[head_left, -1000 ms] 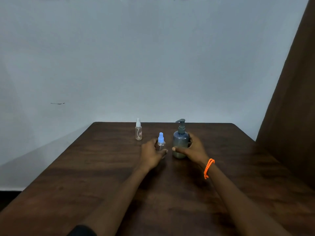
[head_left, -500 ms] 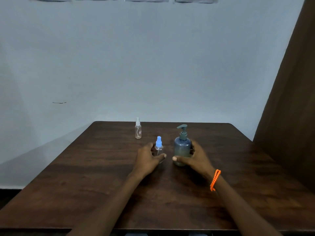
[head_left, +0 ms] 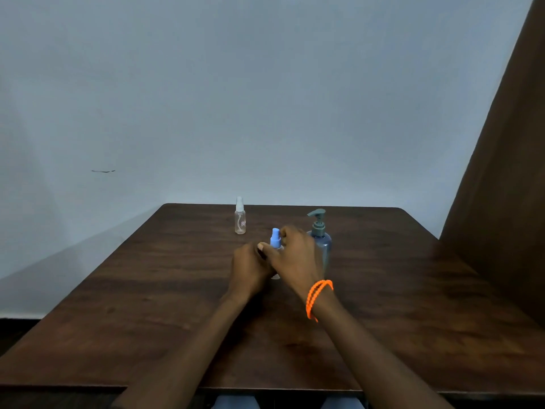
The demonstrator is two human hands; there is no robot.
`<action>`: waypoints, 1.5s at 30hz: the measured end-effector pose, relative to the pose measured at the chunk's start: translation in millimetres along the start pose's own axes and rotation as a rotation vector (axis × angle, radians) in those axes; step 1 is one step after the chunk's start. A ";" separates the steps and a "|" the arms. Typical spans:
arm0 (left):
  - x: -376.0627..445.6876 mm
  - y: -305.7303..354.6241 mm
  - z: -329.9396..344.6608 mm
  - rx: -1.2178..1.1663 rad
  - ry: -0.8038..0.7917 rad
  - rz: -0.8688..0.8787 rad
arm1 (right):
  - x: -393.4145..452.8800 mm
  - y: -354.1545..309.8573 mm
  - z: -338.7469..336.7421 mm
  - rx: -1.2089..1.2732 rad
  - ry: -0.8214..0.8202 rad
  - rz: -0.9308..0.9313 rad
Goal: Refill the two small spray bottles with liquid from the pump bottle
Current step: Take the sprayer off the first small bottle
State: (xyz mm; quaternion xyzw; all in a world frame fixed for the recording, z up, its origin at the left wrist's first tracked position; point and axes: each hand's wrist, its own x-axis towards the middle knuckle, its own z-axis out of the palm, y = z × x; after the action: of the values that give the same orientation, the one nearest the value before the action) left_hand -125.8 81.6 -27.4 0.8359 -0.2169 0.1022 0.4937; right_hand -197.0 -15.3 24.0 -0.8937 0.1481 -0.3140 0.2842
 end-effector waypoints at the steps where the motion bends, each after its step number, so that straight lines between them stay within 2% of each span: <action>1: 0.0 0.5 -2.6 -0.010 0.014 -0.010 | 2.8 -2.4 3.7 0.005 -0.003 0.031; 7: 3.8 0.0 -13.9 -0.011 -0.001 -0.026 | 15.4 -7.6 9.0 0.056 -0.053 0.073; 14: 9.8 -14.3 -21.0 -0.045 -0.099 -0.060 | 26.7 -1.8 0.4 0.183 -0.312 0.079; 16: 11.8 -17.4 -19.7 -0.054 -0.110 -0.057 | 27.6 -4.3 -3.6 0.228 -0.339 0.089; 20: 12.5 -16.8 -18.1 -0.046 -0.097 -0.059 | 32.4 -10.1 -5.6 0.176 -0.259 0.072; 26: 14.6 -20.6 -17.1 -0.087 -0.090 -0.075 | 44.1 -18.6 -12.6 0.104 -0.371 0.031; 29: 14.3 -22.6 -13.9 -0.081 -0.087 -0.062 | 42.6 -20.9 -7.5 -0.069 -0.371 -0.028; 31: 14.0 -22.0 -13.6 -0.092 -0.084 -0.047 | 46.2 -20.1 -7.4 -0.090 -0.375 -0.033; 35: 16.7 -22.8 -13.0 -0.080 -0.100 -0.034 | 55.5 -28.8 -21.9 -0.085 -0.483 -0.040; 40: 18.4 -23.1 -12.2 -0.033 -0.087 -0.012 | 65.2 -43.2 -25.6 -0.363 -0.592 -0.095; 45: 20.0 -23.1 -15.2 -0.037 -0.093 -0.049 | 86.1 -49.5 -37.3 -0.363 -0.742 -0.144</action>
State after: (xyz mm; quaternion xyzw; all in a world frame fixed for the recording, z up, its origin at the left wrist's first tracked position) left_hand -96.7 99.1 -30.2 0.8356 -0.2210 0.0469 0.5008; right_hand -151.5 -29.5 118.7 -0.9898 0.0257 0.0416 0.1337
